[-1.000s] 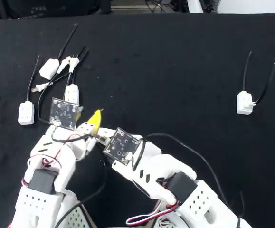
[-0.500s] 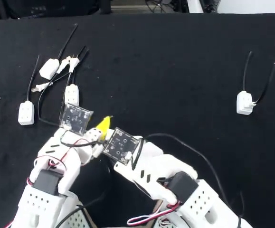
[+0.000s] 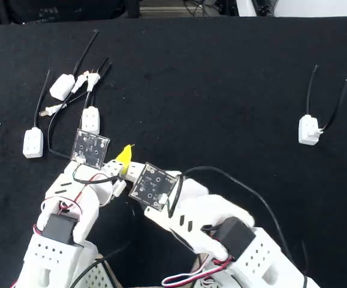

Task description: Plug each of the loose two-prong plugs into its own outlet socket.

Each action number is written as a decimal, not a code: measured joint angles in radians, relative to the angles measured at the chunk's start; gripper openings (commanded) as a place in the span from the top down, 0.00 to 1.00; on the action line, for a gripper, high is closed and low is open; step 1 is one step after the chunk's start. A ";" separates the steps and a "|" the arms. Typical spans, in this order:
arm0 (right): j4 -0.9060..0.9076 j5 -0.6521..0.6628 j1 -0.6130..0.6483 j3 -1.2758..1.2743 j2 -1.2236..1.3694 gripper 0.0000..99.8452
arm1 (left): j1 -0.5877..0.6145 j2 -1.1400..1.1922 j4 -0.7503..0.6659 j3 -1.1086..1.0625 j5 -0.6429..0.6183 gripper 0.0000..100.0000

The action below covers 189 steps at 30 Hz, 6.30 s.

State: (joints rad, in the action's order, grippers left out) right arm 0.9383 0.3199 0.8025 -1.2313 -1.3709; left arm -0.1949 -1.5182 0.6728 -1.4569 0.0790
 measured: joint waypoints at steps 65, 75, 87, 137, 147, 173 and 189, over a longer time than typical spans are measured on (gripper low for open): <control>0.054 0.014 -0.003 0.037 0.000 0.99 | -0.029 0.003 0.069 0.058 -0.046 0.83; 0.018 0.008 -0.051 -0.044 -0.002 0.99 | 0.117 0.008 0.054 0.123 -0.043 0.83; -0.058 -0.107 -0.186 -0.075 0.155 0.99 | 0.224 0.005 0.135 0.109 -0.041 0.83; -0.170 -0.276 -0.262 0.379 1.082 0.99 | 0.249 1.241 0.118 0.531 0.009 0.83; -0.212 -0.144 -0.531 0.387 1.142 0.95 | 0.247 1.151 0.078 0.439 -0.003 0.83; -0.170 -0.044 -0.545 0.400 1.275 0.99 | 0.247 0.977 0.052 0.330 0.000 0.83; -0.325 -0.230 -0.127 0.137 0.692 0.99 | 0.298 0.408 0.037 0.247 -0.163 0.83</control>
State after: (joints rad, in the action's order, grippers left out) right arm 0.6130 0.0898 0.6751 -1.0948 -0.6790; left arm 0.1028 -1.1101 0.7096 -1.2098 -0.0836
